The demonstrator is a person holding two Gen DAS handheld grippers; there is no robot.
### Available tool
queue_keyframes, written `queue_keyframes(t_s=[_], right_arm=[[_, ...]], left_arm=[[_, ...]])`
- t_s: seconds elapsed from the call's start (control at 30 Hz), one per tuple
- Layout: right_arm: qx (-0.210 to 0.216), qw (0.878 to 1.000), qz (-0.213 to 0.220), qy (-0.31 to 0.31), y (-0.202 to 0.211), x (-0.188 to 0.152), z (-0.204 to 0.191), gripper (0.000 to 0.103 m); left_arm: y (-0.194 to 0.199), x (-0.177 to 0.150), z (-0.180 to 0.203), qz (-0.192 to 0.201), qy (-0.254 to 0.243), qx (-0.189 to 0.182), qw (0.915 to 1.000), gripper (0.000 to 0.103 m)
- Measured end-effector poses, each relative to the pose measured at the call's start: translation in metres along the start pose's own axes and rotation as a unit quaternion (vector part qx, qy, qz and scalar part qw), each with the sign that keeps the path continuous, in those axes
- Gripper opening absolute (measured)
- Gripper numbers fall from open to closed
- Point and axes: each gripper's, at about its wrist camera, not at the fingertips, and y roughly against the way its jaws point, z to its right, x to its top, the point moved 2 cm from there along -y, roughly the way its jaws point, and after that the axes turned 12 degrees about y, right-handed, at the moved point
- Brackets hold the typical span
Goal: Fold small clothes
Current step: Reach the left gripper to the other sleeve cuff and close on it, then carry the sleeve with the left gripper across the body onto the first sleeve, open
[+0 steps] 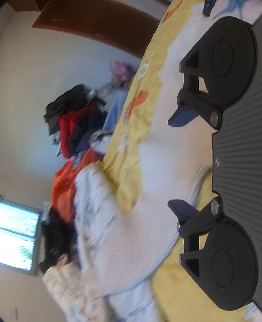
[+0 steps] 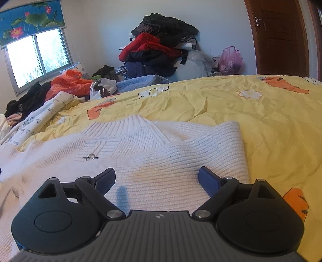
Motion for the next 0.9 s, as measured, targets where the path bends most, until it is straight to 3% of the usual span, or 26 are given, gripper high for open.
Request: queue_keyframes(t_s=[0.13, 0.2, 0.3, 0.4, 0.5, 0.63, 0.7, 0.83, 0.87, 0.9], right_arm=[[0.003, 1.0, 0.002, -0.001, 0.001, 0.0, 0.0, 0.091], [0.003, 1.0, 0.001, 0.002, 0.001, 0.001, -0.001, 0.092], [0.003, 1.0, 0.003, 0.001, 0.001, 0.001, -0.002, 0.092], [0.003, 1.0, 0.003, 0.001, 0.0, 0.001, -0.002, 0.093], [0.004, 1.0, 0.002, 0.002, 0.0, 0.001, -0.002, 0.094], [0.005, 1.0, 0.0, 0.004, -0.001, 0.001, -0.002, 0.096], [0.005, 1.0, -0.001, 0.005, -0.001, 0.001, -0.004, 0.097], [0.007, 1.0, 0.0, 0.005, -0.002, 0.002, -0.005, 0.098], [0.008, 1.0, 0.0, 0.004, -0.002, 0.002, -0.004, 0.098], [0.008, 1.0, 0.001, 0.003, -0.002, 0.002, -0.004, 0.098]], left_arm=[[-0.016, 0.062, -0.069, 0.028, 0.071, 0.061, 0.9953, 0.082], [-0.031, 0.09, -0.111, 0.031, 0.137, 0.091, 0.9859, 0.082], [-0.055, 0.114, -0.161, 0.015, 0.228, 0.105, 0.9679, 0.082], [-0.078, 0.119, -0.19, -0.005, 0.274, 0.109, 0.9555, 0.082], [-0.093, 0.118, -0.199, -0.018, 0.279, 0.109, 0.9539, 0.081], [-0.103, 0.118, -0.197, -0.008, 0.26, 0.117, 0.9585, 0.076], [-0.105, 0.121, -0.195, -0.004, 0.236, 0.122, 0.964, 0.04], [-0.106, 0.123, -0.184, -0.006, 0.185, 0.133, 0.9736, 0.027], [-0.106, 0.123, -0.181, -0.003, 0.171, 0.141, 0.9752, 0.017], [-0.105, 0.124, -0.177, 0.001, 0.158, 0.15, 0.9761, 0.015]])
